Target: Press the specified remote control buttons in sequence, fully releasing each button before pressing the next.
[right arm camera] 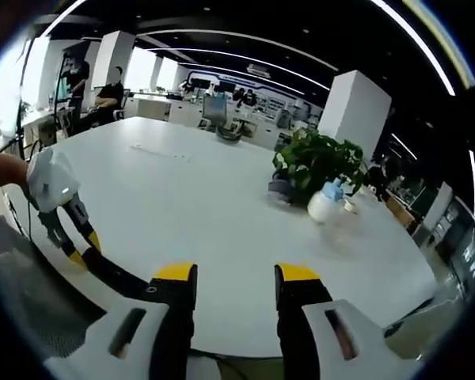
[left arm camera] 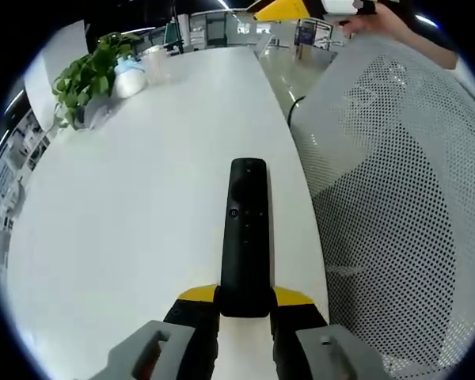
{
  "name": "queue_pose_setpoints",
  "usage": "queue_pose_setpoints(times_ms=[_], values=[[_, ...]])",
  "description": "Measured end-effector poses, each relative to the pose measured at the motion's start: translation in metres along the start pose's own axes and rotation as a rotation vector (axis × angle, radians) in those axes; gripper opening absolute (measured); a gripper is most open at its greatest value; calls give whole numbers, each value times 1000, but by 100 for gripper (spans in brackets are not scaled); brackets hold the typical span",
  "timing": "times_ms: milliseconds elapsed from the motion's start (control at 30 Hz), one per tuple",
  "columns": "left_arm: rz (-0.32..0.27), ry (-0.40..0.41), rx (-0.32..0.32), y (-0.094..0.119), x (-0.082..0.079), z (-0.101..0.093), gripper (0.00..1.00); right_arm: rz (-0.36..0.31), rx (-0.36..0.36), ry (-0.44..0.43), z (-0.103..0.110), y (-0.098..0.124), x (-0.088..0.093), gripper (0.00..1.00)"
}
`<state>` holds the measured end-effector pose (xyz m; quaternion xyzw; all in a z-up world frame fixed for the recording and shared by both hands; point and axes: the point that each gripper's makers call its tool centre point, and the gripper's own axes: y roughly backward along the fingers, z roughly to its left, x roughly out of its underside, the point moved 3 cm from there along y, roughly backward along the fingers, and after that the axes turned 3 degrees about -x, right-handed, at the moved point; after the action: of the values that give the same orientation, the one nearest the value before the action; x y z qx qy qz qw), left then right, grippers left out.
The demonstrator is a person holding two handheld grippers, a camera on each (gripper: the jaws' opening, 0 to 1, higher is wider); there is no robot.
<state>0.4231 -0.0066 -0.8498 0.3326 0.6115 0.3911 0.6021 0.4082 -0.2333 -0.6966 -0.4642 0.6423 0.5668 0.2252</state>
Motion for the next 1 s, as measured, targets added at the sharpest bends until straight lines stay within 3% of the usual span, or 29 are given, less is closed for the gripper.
queue_pose_setpoints(times_ms=[1000], values=[[41,53,-31,-2,-3,17,24,46,2,15,-1,-3,7,40]])
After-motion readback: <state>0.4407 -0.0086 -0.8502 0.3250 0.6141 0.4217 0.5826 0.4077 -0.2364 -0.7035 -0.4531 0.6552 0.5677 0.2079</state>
